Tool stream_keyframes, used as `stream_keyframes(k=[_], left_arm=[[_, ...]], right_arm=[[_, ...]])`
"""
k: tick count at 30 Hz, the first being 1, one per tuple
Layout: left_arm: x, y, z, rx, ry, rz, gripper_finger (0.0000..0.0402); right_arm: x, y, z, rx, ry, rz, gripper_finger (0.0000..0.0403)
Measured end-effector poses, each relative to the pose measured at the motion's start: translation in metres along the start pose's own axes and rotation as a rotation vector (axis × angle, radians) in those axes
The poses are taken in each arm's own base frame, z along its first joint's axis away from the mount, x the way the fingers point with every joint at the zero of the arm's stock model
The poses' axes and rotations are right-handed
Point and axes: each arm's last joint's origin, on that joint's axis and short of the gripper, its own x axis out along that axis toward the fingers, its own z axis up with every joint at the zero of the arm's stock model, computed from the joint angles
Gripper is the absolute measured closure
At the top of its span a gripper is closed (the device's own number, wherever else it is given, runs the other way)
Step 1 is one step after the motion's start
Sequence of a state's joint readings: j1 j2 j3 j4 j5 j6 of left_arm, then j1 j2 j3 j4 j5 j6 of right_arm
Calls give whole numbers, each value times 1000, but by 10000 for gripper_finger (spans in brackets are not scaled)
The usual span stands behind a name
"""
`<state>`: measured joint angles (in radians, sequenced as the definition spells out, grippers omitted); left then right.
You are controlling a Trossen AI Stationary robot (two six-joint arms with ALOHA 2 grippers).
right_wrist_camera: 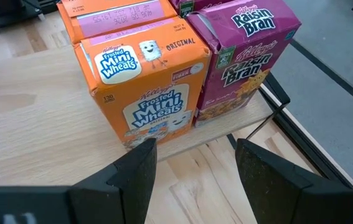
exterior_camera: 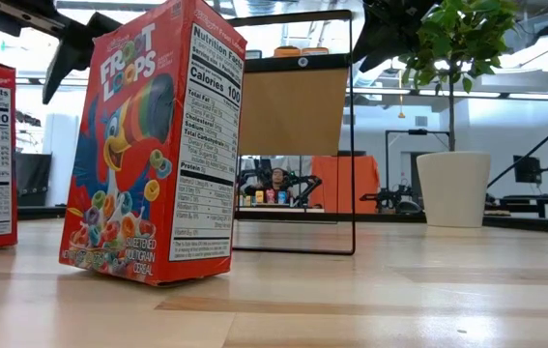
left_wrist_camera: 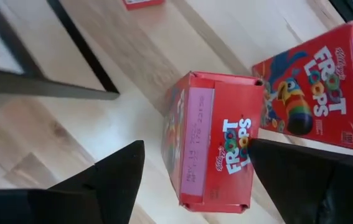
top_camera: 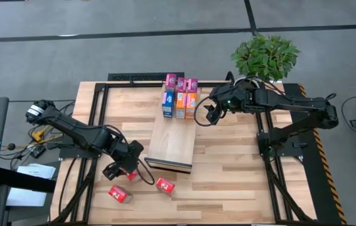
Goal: Stack cereal on shelf
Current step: Put the top red cereal box into the shelf
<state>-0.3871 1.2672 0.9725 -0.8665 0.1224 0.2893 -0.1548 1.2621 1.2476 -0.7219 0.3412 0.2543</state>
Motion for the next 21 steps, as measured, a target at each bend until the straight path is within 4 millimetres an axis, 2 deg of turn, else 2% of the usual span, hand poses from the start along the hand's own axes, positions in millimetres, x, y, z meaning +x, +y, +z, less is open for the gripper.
stream_keyframes(k=[9, 21], left_arm=[[-21, 2, 14, -49, -80, 36, 122], [-3, -4, 10, -30, -23, 41, 122]], right_arm=[[0, 0, 0, 0, 0, 0, 158], [0, 0, 0, 1, 1, 0, 158]])
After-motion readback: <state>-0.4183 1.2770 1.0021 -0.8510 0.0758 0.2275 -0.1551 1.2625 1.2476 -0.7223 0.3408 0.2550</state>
